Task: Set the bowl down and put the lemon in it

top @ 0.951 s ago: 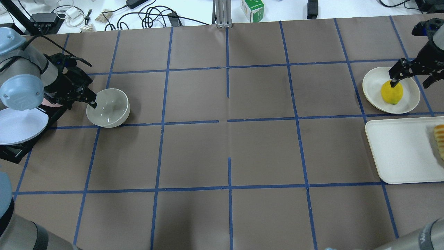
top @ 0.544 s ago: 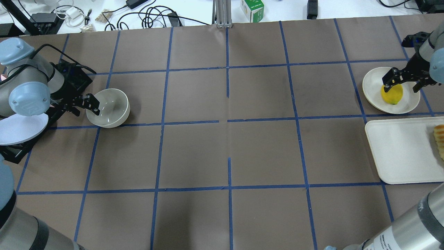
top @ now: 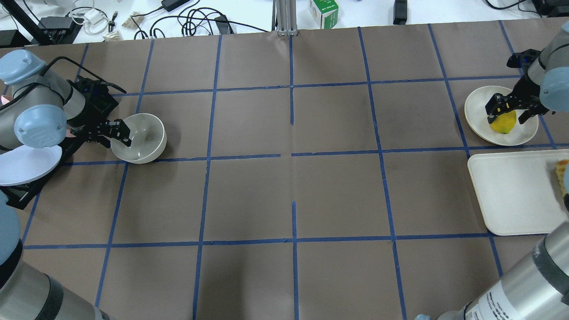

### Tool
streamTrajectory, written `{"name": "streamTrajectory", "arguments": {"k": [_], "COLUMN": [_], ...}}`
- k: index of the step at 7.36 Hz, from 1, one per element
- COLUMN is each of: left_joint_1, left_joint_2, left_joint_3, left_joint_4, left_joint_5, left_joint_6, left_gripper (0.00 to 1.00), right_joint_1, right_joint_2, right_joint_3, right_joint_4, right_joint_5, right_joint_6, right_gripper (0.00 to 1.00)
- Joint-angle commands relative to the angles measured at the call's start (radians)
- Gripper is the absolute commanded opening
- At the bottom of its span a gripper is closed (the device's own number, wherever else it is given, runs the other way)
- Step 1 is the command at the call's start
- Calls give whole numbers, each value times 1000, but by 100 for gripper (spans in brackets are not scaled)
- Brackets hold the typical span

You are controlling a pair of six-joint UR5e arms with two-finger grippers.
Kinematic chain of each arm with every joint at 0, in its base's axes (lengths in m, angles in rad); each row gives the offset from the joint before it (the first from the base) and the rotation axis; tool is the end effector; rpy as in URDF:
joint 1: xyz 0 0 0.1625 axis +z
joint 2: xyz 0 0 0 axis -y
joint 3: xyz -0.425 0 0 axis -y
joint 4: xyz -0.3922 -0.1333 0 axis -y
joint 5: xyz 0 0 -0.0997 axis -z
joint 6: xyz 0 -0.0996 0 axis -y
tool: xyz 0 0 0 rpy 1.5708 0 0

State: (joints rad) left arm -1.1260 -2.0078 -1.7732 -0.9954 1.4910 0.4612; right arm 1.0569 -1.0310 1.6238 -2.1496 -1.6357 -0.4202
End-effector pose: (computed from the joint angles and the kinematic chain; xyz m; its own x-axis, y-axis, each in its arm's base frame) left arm 0.1254 -0.5913 0.2081 -0.9949 0.0127 0.0997 0.0149 0.9996 0.0219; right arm -0.2051 -0.6214 0.2072 -0.9943 0.0919 0.0535 0.0941 0.9948 0.0392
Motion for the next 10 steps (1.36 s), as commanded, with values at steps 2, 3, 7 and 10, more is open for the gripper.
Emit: {"name": "streamTrajectory", "arguments": {"k": [2,3,7,10], "left_joint_1": [0,2,-38,-274], "left_joint_2": [-5,0,78,129], "left_joint_3": [0,9,26,6], "left_joint_4": [0,-3,-116,-124], "left_joint_5": [-3,-3,-27,-75], "left_joint_6": [1,4,-57,-395], "left_gripper": [0,0,0,0], "right_joint_1": [0,17,250,268], "right_joint_2": [-20,-33,-115,-98], "right_joint_3": [-36,-89,-298,-300], "right_joint_4": [49,167,407,370], "right_joint_5": [-39,-39,-13,114], "right_joint_6": [0,8,112,176], "right_gripper": [0,0,0,0]}}
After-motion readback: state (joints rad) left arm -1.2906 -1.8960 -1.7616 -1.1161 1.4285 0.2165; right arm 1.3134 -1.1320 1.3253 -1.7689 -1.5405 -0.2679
